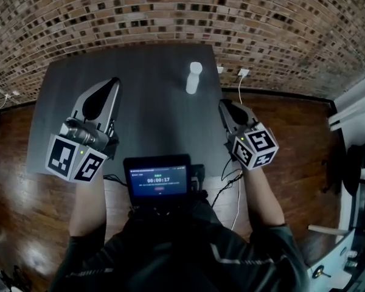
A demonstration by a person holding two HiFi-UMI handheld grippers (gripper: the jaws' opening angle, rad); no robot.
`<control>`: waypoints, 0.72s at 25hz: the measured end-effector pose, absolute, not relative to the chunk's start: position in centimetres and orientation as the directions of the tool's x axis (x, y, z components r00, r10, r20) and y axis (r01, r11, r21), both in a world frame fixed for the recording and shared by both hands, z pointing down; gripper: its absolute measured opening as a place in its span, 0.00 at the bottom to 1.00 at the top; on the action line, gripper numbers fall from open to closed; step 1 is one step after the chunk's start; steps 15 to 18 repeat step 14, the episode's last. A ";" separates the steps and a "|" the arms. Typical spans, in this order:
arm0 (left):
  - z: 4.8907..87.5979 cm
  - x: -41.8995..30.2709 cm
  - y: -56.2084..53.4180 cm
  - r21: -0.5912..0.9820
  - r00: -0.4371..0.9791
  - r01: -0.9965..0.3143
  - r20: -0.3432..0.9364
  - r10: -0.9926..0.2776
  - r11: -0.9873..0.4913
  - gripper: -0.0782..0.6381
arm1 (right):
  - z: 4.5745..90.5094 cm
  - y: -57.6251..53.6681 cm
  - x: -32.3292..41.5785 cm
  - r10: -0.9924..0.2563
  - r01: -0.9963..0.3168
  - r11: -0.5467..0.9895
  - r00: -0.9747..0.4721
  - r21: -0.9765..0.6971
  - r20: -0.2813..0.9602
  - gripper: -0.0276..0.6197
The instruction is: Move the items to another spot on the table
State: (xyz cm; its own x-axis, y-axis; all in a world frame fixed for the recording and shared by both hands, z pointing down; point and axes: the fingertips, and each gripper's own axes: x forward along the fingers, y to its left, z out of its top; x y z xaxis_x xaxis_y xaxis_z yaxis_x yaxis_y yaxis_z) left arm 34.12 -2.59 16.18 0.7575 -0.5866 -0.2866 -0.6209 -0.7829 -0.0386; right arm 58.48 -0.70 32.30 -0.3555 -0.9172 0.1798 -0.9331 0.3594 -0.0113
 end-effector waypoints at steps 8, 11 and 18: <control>16.2 33.0 -1.8 -0.041 0.755 -0.623 -0.294 -0.586 -0.781 0.11 | 32.0 0.3 57.1 -0.918 -0.931 0.365 -0.357 0.016 0.172 0.05; 16.1 32.9 -1.6 -0.056 0.757 -0.623 -0.296 -0.583 -0.780 0.11 | 31.9 0.4 56.6 -0.920 -0.931 0.364 -0.352 0.042 0.173 0.05; 15.6 33.1 -1.2 -0.079 0.762 -0.620 -0.294 -0.576 -0.780 0.11 | 31.6 0.4 56.2 -0.920 -0.927 0.366 -0.346 0.085 0.184 0.05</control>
